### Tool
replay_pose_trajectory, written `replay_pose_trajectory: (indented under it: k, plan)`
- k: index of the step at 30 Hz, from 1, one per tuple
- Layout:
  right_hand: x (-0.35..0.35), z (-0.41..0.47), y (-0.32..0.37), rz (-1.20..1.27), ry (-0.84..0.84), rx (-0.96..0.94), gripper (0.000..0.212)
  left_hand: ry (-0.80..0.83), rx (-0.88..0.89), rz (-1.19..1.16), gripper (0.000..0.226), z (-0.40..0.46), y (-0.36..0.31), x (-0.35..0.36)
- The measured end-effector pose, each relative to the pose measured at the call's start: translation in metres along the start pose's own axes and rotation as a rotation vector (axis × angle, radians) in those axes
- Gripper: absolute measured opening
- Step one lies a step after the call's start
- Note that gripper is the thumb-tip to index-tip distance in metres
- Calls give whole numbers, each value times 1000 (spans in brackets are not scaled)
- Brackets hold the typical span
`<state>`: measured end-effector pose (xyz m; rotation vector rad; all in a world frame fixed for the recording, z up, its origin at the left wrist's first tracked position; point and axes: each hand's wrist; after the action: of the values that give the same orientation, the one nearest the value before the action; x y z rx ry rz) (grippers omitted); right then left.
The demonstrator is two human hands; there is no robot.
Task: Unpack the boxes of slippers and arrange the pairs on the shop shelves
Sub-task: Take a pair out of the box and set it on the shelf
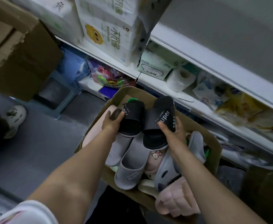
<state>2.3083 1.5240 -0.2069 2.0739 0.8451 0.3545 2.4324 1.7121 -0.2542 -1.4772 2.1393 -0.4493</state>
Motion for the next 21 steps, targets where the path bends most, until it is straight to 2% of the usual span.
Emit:
replay_pose_trajectory:
  k: [2,4,7,10,13,17,21]
  plan:
    - [-13,-7,4,38,16,-34,77,17,57,-52,76,-16,-2,9]
    - [-27,-17,8,65,49,-63,76,27,128,-79,66,-35,0,15]
    - [-51,-35,16,133,90,-103,73,53,239,-170,56,-72,3,15]
    - [-74,-60,30,196,119,-179,63,94,341,-252,58,-115,5,11]
    - [-100,-85,46,234,185,-254,74,115,452,-283,66,-159,6,5]
    - [-131,-130,84,292,266,-393,98,143,599,-328,55,-231,-8,4]
    - [-156,-176,126,288,310,-574,97,169,769,-368,53,-301,-32,4]
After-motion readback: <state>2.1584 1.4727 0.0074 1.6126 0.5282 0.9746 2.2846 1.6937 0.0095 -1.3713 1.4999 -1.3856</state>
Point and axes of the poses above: each hand's wrist, its own z-axis towards the middle knuckle, its own x-axis out of the palm, y = z × x, and after that the axes turned 12 degrees about z, right-handed
